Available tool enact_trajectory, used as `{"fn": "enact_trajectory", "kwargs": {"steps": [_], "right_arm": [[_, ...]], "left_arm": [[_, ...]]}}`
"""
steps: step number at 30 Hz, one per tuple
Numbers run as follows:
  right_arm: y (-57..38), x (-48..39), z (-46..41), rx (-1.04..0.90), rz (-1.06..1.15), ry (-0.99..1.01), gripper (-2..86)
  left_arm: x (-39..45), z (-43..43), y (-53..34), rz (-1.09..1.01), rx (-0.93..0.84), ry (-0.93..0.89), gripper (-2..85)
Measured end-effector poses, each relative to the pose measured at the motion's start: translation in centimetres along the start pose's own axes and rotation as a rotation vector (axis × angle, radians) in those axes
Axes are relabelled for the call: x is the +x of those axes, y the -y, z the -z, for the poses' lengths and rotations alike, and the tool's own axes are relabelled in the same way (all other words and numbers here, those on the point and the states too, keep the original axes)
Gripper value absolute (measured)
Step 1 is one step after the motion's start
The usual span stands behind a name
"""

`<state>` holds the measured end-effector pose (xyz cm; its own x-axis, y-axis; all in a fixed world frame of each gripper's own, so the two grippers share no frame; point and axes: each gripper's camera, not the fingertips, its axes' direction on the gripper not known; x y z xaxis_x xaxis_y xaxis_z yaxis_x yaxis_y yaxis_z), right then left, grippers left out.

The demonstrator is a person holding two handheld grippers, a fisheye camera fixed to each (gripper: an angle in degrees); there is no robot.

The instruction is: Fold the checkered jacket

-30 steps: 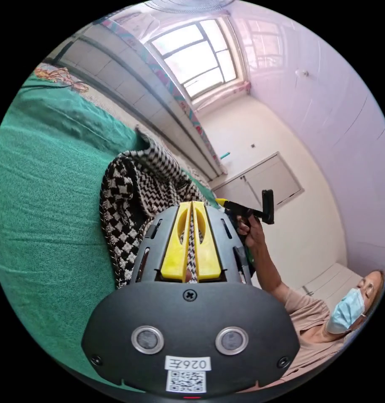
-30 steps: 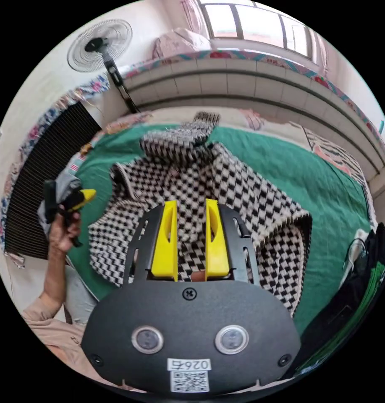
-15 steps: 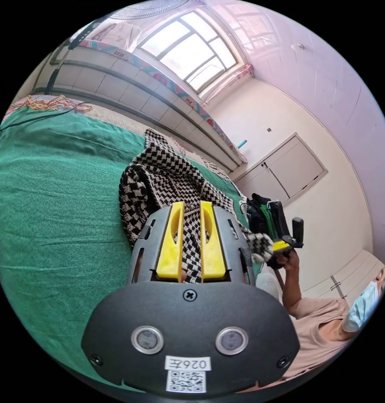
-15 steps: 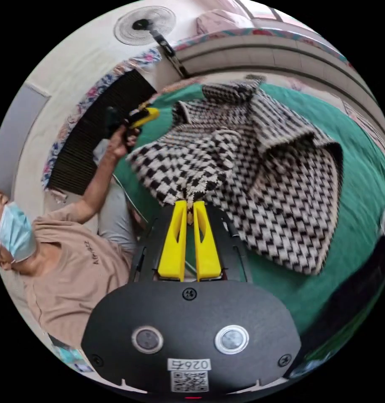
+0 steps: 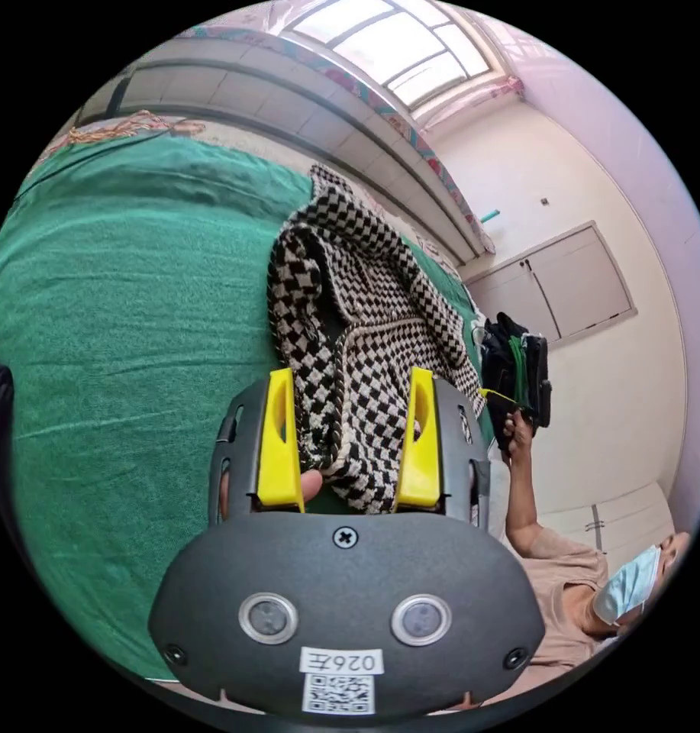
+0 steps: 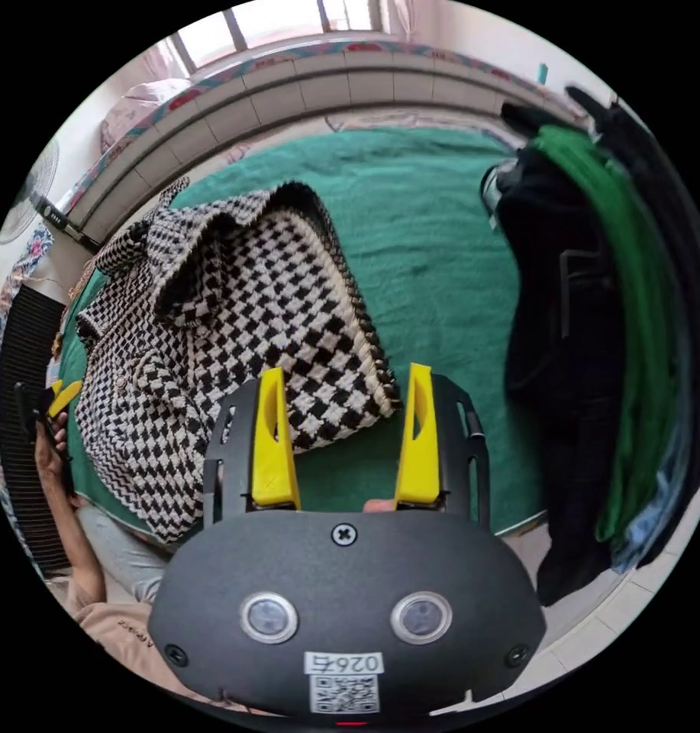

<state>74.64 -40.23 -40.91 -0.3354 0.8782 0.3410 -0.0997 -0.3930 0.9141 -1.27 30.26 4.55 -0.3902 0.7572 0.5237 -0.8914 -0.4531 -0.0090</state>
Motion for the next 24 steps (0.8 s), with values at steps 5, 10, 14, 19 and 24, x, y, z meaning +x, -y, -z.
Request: {"fn": "enact_trajectory", "kwargs": {"steps": [5, 10, 14, 19, 24], "right_arm": [[-0.5, -2.9, -1.5, -0.085, 0.069, -0.037, 7.0], [-4.0, -3.9, 1.7, -0.055, 0.117, 0.214, 2.1], [-11.4, -1.8, 9.5, 0.033, 0.17, 0.352, 2.2], [-17.0, 1.5, 6.6, -0.199, 0.193, 0.282, 3.9], [-24.7, 4.4, 5.2, -0.181, 0.153, 0.279, 3.0]], "left_arm": [[4.3, -3.2, 0.0, -0.101, -0.098, 0.34, 18.2], [6.4, -2.6, -0.5, -0.269, -0.223, 0.325, 5.6], [3.1, 4.8, -1.5, -0.206, -0.097, 0.035, 5.3], [-0.3, 7.5, -4.1, -0.124, -0.194, 0.197, 5.4], [-2.8, 11.1, -6.9, -0.056, -0.103, 0.028, 5.2]]}}
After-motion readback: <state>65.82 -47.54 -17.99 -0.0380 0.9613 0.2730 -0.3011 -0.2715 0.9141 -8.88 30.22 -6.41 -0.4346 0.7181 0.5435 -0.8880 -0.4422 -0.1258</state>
